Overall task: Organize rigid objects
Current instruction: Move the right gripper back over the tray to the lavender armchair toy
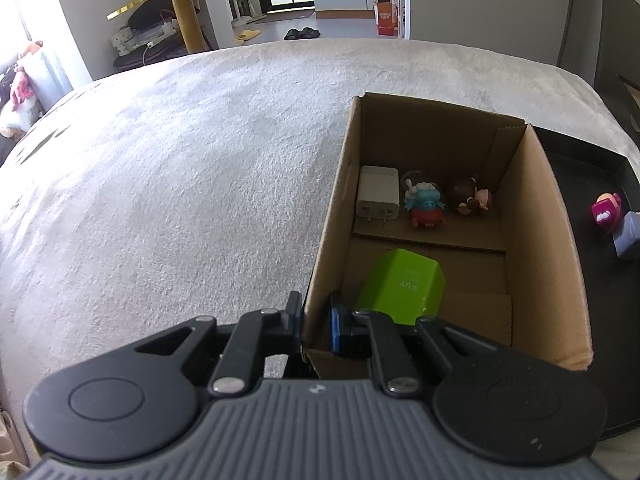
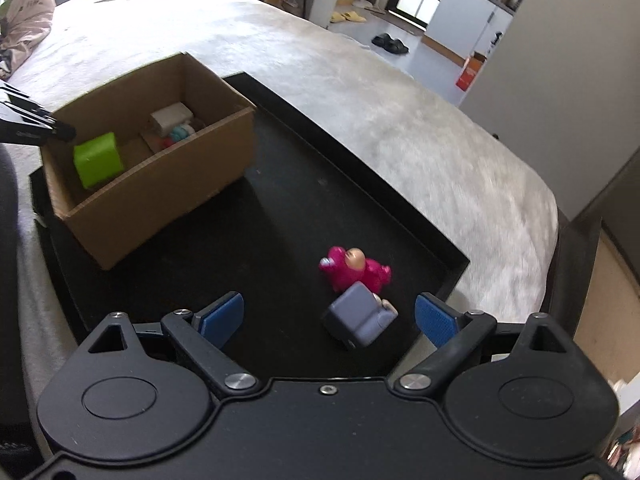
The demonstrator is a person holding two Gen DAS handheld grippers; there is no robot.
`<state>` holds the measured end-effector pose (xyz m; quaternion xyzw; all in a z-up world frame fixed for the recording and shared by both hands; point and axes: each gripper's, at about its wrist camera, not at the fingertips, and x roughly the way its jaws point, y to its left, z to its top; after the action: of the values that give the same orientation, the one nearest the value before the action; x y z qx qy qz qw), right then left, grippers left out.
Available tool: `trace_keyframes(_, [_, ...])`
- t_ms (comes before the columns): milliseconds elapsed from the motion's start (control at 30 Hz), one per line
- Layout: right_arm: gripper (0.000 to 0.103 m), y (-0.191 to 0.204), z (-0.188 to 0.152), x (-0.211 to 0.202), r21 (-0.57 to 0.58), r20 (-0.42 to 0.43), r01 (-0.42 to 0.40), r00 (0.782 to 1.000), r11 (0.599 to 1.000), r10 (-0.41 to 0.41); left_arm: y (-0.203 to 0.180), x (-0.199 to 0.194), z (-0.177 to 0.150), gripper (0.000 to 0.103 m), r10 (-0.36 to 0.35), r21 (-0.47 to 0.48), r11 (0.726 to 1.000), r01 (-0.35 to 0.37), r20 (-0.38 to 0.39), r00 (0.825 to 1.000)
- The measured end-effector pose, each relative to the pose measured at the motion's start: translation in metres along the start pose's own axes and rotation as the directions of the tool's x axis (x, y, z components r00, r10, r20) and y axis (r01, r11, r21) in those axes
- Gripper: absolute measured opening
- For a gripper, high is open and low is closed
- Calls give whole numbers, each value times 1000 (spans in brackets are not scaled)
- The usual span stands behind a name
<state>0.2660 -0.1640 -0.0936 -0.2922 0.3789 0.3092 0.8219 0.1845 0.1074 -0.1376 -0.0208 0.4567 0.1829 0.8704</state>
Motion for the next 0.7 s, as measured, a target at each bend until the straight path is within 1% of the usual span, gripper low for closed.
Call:
trace_keyframes(167, [92, -13, -11, 18, 28, -22, 0, 1000, 1000, 1, -2, 0, -1, 13, 7, 2, 1000, -7, 3, 1000])
trace_keyframes(333, [92, -25, -18, 43, 45, -48, 24, 999, 999, -22, -3, 0, 0, 13, 14, 4, 1000, -14, 2, 1000])
trace_keyframes(500, [91, -33, -21, 64, 43, -67, 36, 997, 998, -33, -2, -1, 0, 13, 15, 3, 1000, -15, 3, 1000])
trace_keyframes(700, [89, -39, -17, 81, 47, -69, 34, 997, 998, -30, -2, 0, 0, 13, 17, -6, 1000, -17, 5, 1000])
